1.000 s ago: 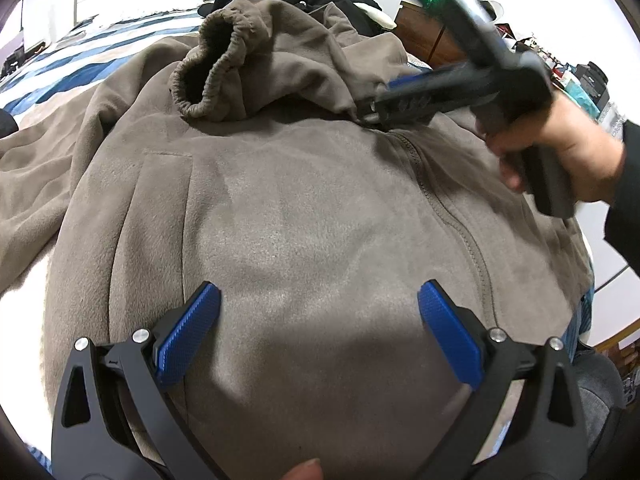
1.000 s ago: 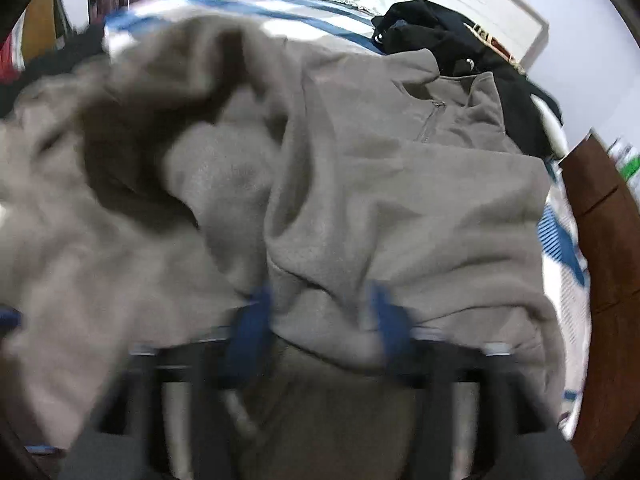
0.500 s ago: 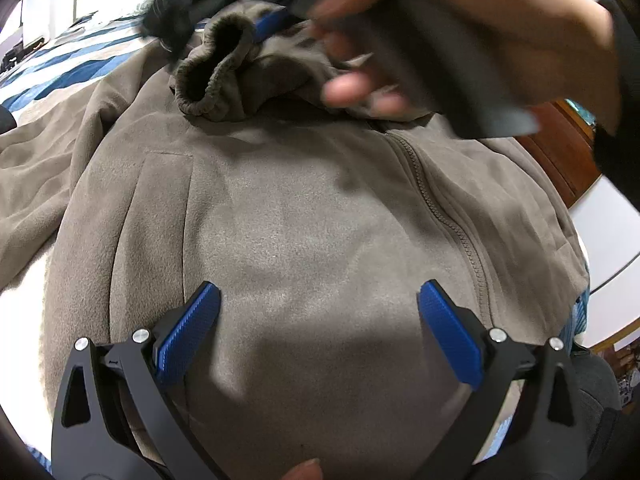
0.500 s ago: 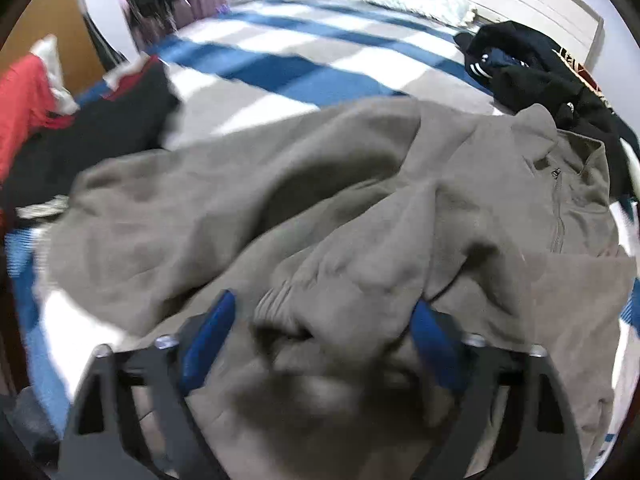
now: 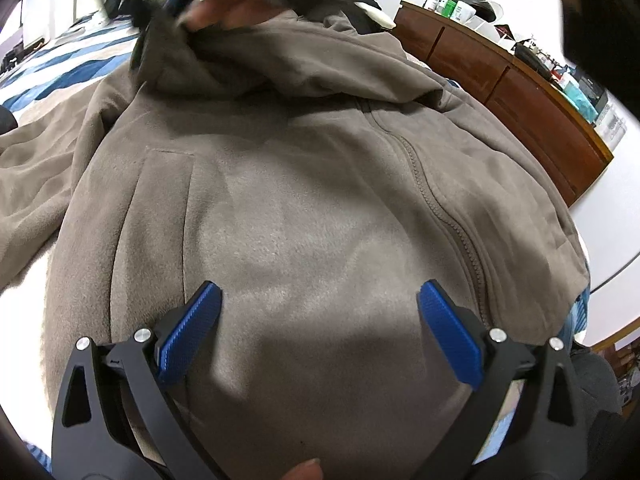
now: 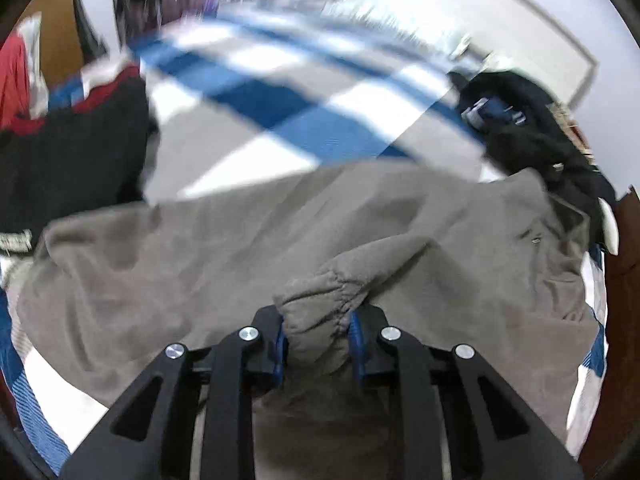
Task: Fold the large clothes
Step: 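Lay the cuff near the collar and open the right gripper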
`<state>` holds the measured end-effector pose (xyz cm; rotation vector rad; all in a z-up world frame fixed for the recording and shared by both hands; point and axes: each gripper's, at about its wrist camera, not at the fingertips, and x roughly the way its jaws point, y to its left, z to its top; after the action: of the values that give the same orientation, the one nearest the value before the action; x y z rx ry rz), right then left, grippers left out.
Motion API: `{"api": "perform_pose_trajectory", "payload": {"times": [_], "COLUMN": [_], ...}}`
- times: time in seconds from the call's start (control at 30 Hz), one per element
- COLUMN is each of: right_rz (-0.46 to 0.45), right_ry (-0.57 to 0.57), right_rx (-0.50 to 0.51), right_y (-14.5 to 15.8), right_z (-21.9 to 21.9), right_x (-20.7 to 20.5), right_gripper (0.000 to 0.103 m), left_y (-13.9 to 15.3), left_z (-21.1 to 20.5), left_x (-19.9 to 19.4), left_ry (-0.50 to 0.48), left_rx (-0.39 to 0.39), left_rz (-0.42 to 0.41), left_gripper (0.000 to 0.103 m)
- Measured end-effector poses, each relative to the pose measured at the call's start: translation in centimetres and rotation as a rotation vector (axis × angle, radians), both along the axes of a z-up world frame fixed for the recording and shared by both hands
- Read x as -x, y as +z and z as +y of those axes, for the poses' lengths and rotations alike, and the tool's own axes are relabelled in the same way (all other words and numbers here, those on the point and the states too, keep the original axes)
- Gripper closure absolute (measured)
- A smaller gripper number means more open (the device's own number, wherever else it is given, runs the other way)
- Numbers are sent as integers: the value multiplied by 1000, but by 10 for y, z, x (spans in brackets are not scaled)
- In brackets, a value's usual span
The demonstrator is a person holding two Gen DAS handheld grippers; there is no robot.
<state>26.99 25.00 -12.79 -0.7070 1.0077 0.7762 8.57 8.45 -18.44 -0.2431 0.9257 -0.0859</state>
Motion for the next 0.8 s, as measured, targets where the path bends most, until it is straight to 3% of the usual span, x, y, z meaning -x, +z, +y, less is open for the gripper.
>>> {"api": "perform_pose_trajectory", "payload": {"times": [0.1, 0.17, 0.27, 0.33, 0.4, 0.57, 0.67, 0.8], "right_rz": [109, 146, 232, 258, 270, 270, 178, 156], "right_ry": [-28, -17, 16, 50, 98, 92, -81, -307], "right_rx": [53, 8, -139, -237, -335, -511, -474, -402], "right_y": [-35, -36, -12, 11, 34, 62, 47, -7], "right_z": [14, 11, -9, -34, -72, -166, -224, -303], "right_x": [-11, -14, -15, -11, -11, -32, -67, -118], "right_gripper": [54, 29, 14, 13, 4, 5, 5, 5], "left_y": [-1, 0, 2, 5, 10, 34, 50, 71], "left_z": [-2, -3, 2, 4, 3, 0, -3, 3], "left_x": [-1, -1, -1, -1, -1, -2, -10, -49], "left_ry": [-5, -9, 0, 3, 7, -19, -80, -135], "left_rx": [-8, -6, 28, 43, 31, -40, -98, -174], "left_rz": [-2, -3, -9, -13, -34, -102, -140, -185], "left_gripper": [5, 5, 5, 5, 5, 5, 5, 5]}}
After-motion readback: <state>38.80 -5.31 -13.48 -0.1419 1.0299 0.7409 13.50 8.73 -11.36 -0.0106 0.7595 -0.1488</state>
